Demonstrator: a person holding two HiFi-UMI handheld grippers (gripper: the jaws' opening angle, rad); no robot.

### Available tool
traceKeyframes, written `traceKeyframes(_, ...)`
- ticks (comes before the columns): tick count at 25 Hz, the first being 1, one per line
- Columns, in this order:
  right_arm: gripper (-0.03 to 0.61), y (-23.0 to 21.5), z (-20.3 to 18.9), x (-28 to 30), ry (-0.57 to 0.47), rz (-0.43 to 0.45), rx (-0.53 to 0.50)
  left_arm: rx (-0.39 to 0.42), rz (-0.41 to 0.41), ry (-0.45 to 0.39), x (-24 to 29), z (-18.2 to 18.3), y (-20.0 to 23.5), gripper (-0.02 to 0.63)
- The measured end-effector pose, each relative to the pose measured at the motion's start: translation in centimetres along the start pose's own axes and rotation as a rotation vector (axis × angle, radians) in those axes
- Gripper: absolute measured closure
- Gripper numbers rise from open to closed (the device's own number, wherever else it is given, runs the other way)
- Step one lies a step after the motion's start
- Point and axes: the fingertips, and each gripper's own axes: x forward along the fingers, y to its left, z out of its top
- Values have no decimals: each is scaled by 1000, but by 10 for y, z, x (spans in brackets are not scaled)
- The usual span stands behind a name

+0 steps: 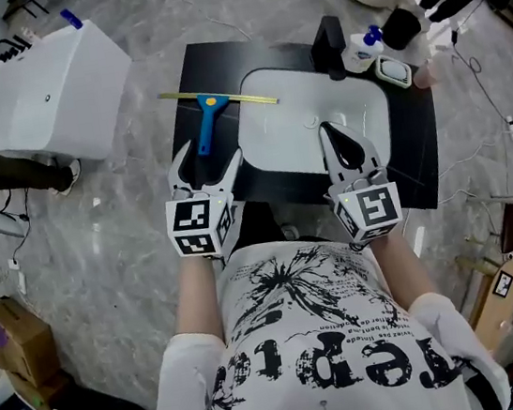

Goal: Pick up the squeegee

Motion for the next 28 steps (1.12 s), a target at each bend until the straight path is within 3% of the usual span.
traceKeyframes(5, 563, -18, -19, 60, 38, -18, 47, -18, -33, 117, 66, -21, 38, 267)
traceKeyframes(14, 563, -33, -80, 144, 176, -29, 73, -72, -9, 370, 168, -112, 109, 267)
traceKeyframes(17, 563, -38, -100, 158, 224, -41, 98, -123, -13, 410, 187, -126, 121, 268)
traceKeyframes(24, 563, -49, -112, 183, 254, -51, 113, -150, 23, 477, 216, -141, 133, 272)
traceKeyframes(28, 563, -50, -114, 185, 258, -50, 117, -88, 113, 487, 216, -145, 143, 377)
